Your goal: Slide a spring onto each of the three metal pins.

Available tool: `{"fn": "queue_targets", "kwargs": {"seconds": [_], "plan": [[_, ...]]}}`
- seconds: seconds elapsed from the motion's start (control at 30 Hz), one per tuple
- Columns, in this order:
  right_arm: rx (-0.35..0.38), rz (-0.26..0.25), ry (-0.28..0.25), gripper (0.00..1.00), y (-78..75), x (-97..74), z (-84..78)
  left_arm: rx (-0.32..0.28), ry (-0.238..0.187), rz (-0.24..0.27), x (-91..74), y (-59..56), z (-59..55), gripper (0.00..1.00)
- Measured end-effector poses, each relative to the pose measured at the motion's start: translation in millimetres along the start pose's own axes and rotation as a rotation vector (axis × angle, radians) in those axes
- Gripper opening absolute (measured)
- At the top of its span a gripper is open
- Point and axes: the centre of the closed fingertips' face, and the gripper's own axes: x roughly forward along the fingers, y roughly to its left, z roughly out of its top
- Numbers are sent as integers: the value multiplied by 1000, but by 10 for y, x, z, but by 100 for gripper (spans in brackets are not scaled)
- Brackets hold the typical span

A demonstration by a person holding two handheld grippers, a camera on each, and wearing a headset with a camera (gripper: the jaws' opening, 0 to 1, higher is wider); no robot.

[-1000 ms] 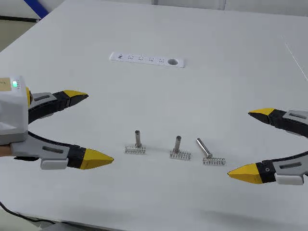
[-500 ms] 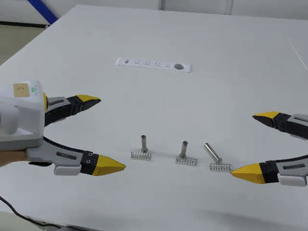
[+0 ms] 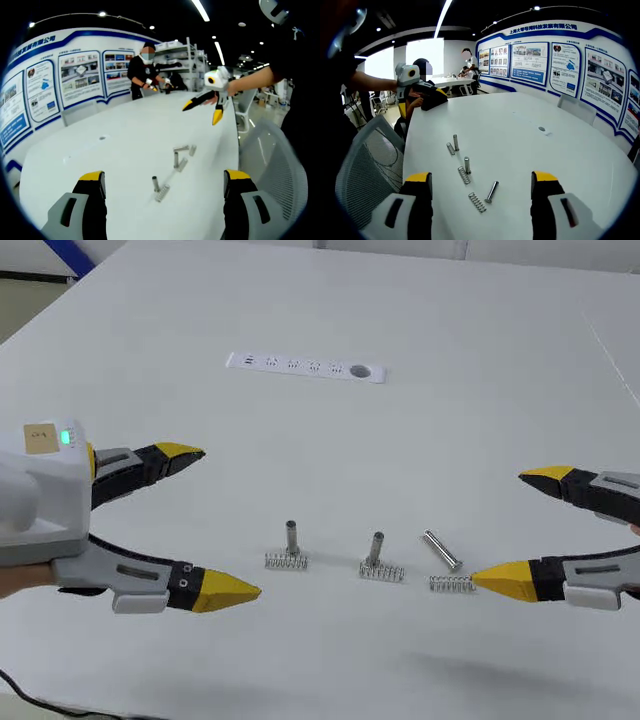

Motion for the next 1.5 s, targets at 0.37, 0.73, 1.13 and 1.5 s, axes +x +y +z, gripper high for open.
{"fn": "queue_targets", "kwargs": {"seconds": [0.37, 0.73, 1.13, 1.5], "plan": [[101, -51, 27, 69, -136, 301, -78, 10, 1, -14, 22, 43, -61, 100], [157, -70, 116, 55, -235, 523, -276, -26, 0, -6, 59, 103, -152, 99], [223, -107, 266, 36, -267, 892, -587, -62, 16, 1, 47, 121, -238, 98], [304, -131, 350, 19, -259, 1051, -756, -84, 19, 10, 36, 142, -274, 99]]}}
